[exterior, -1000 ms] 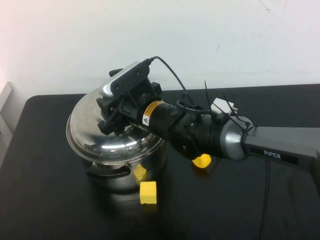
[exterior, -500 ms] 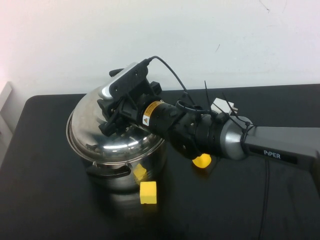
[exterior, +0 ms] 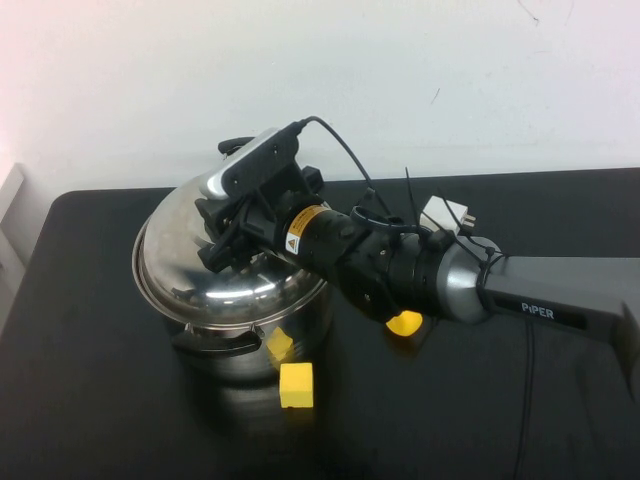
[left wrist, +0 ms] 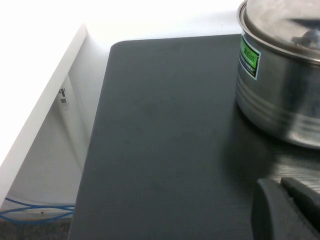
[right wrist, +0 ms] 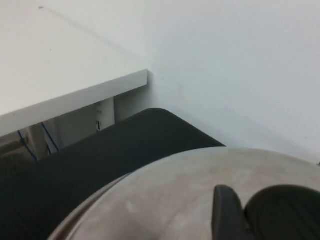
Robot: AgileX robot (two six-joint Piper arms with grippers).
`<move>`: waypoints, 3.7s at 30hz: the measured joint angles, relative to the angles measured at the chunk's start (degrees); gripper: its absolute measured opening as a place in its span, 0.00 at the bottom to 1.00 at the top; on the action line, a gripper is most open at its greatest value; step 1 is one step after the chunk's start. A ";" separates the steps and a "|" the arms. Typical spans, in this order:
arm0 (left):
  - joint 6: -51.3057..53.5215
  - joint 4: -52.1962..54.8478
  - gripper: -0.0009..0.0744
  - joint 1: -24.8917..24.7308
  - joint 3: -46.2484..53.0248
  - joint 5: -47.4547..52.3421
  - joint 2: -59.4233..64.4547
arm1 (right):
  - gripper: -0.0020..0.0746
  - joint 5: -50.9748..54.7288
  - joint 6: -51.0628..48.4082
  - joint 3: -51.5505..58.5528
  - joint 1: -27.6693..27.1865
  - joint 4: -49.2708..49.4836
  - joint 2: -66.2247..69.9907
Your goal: Cover the pot
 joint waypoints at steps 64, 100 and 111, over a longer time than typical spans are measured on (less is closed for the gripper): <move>0.01 0.00 0.01 0.00 0.00 0.00 0.00 | 0.03 38.41 3.65 70.25 -0.31 -15.15 -103.91; 0.00 0.00 0.01 0.00 0.00 0.00 0.00 | 0.02 38.09 -8.51 93.52 -47.00 2.74 -128.95; 0.11 0.00 0.01 0.00 0.00 0.00 0.00 | 0.02 41.55 -5.09 93.33 -45.82 3.10 -128.95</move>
